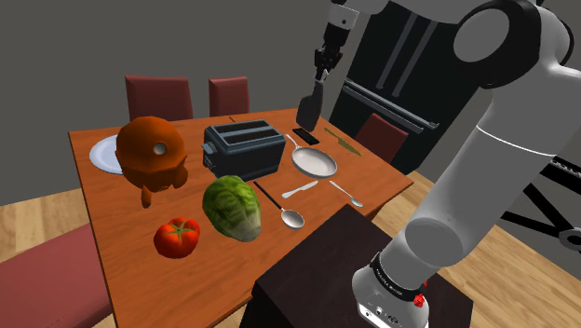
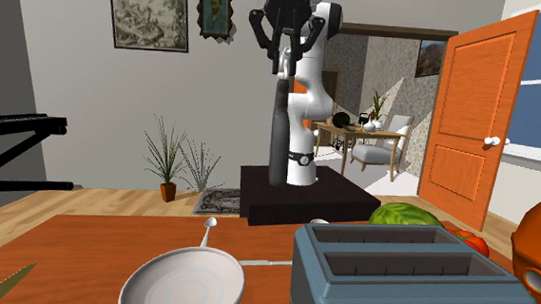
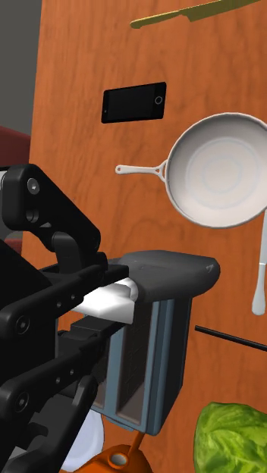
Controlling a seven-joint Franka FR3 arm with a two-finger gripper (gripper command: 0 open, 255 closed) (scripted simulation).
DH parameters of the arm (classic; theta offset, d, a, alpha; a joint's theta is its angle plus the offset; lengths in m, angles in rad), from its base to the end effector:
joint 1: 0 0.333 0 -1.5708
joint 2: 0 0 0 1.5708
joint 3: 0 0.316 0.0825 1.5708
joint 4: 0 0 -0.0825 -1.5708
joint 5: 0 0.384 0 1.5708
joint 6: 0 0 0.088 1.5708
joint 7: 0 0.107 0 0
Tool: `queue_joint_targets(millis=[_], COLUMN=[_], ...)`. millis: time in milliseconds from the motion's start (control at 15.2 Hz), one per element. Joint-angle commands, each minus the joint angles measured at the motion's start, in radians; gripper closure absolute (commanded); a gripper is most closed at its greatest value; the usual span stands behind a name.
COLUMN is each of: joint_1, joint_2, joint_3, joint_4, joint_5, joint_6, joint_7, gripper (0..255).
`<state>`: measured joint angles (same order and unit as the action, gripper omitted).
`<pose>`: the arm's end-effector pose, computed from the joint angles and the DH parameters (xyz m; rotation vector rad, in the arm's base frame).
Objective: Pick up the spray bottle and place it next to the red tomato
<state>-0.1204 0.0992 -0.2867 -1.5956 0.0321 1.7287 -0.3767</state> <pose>0.5507 -0.2261 0.5720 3.1297 -0.0516 0.0572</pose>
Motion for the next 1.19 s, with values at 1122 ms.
queue_joint_targets(millis=[1122], joint_1=[0.125], joint_2=[-0.172], joint_3=[0.114], joint_4=[-0.082], joint_5=[-0.05], joint_6=[-0.085], joint_7=[0.242], gripper=[255])
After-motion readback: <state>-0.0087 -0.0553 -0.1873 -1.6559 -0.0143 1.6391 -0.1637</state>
